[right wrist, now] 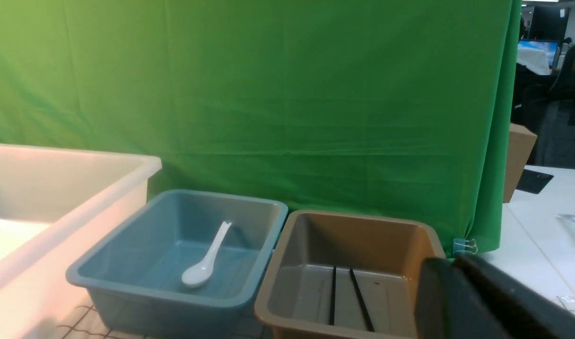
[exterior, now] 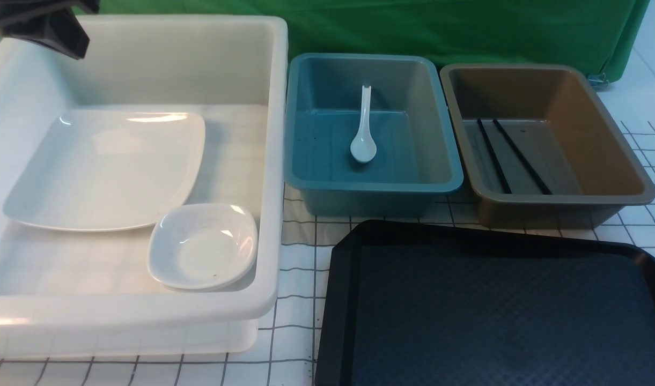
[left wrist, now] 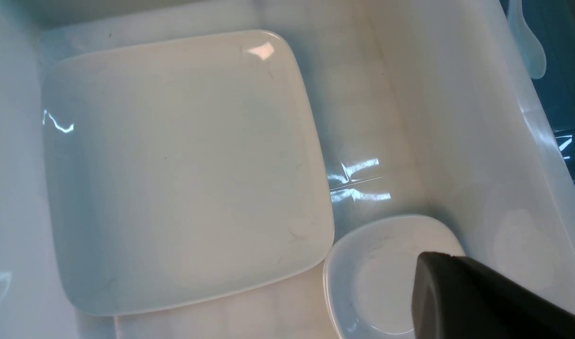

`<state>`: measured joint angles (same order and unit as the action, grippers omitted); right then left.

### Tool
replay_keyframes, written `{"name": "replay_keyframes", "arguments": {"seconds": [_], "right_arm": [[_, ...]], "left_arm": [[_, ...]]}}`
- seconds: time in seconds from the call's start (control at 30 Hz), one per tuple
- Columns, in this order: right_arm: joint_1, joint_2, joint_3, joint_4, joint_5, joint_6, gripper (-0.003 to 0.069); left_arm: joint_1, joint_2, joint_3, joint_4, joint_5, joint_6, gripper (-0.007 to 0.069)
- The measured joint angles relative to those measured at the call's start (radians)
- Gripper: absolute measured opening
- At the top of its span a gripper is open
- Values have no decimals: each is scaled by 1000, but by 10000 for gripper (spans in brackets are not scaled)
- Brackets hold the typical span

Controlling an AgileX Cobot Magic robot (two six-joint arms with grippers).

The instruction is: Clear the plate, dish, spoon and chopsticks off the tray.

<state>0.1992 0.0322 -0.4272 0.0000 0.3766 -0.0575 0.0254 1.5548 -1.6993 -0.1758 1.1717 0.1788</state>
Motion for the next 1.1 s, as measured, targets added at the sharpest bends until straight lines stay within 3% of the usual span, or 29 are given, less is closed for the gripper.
{"name": "replay_keyframes", "arguments": {"seconds": [0.33, 0.5, 0.67, 1.1], "right_arm": [[0, 0, 27, 0, -27, -1, 51], [0, -16, 196, 0, -129, -1, 59], [-2, -30, 313, -50, -124, -1, 71], [-78, -30, 433, -75, -105, -1, 108]], "left_arm": [[0, 0, 0, 0, 0, 3, -3], [0, -5, 0, -6, 44, 23, -3], [0, -40, 4, -6, 48, 24, -3], [0, -422, 267, 12, 49, 26, -3]]}}
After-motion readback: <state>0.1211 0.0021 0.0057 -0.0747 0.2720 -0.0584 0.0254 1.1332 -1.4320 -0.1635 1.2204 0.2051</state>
